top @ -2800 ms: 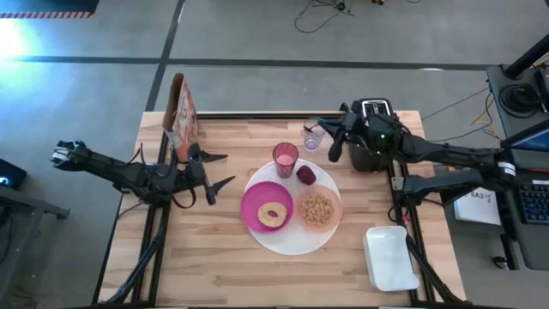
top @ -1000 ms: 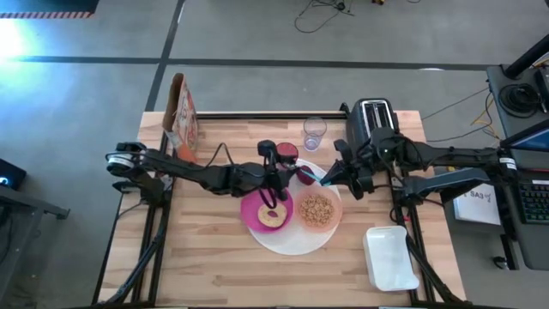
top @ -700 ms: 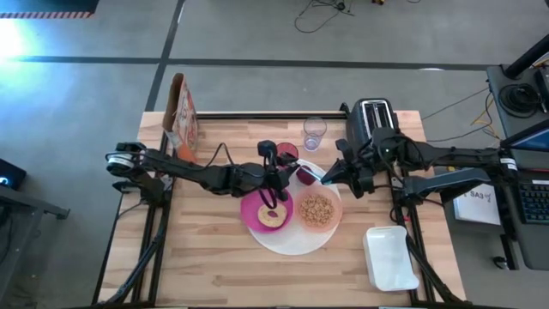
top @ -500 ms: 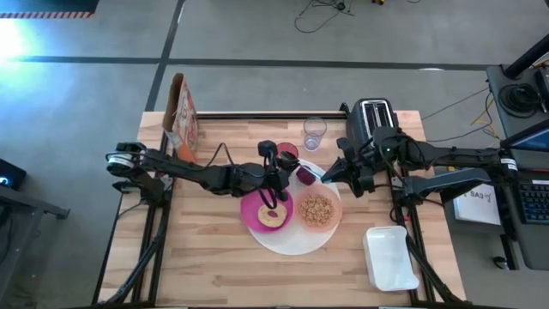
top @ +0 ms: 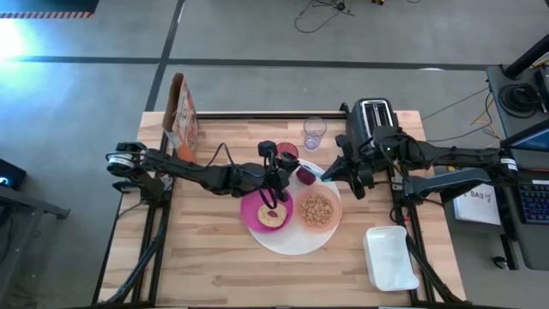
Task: Arrange a breakfast setting
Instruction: Put the blue spoon to the right side of the white table mat
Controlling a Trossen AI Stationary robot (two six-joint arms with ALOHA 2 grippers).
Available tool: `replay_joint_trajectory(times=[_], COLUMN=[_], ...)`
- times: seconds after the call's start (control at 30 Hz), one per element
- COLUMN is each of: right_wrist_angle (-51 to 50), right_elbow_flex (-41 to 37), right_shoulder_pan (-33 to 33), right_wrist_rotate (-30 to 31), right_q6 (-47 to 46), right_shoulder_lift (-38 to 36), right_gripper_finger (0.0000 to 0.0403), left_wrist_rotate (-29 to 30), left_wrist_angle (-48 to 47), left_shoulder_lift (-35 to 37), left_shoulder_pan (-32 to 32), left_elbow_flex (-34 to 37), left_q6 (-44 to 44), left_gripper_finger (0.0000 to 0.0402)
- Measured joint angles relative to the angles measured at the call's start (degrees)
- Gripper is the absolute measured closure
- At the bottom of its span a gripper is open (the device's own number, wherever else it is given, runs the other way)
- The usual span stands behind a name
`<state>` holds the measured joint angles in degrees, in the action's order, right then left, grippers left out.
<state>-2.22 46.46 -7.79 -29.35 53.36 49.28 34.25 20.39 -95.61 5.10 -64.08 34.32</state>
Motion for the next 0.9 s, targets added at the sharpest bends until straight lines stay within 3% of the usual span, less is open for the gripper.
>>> replay_joint_trajectory(times=[0.23,0.6,0.9], right_wrist_angle=[1.0,-1.6,-2.5], right_elbow_flex=[0.0,0.0,0.0], right_shoulder_pan=[0.0,0.0,0.0], right_wrist_rotate=[4.2,3.9,3.9], right_q6=[-24.3,-41.0,-62.3], right_shoulder_lift=[-0.6,-2.2,-4.7], right_gripper_finger=[0.0376,0.0268,0.0229], left_wrist_rotate=[0.6,3.4,6.0], left_wrist_angle=[0.3,0.8,0.9], left_shoulder_lift=[0.0,0.0,0.1], left_shoulder_pan=[0.0,-0.3,-0.4], left_elbow_flex=[0.0,0.0,0.0], left_q6=[0.8,3.3,8.6], left_gripper_finger=[0.04,0.0401,0.0401])
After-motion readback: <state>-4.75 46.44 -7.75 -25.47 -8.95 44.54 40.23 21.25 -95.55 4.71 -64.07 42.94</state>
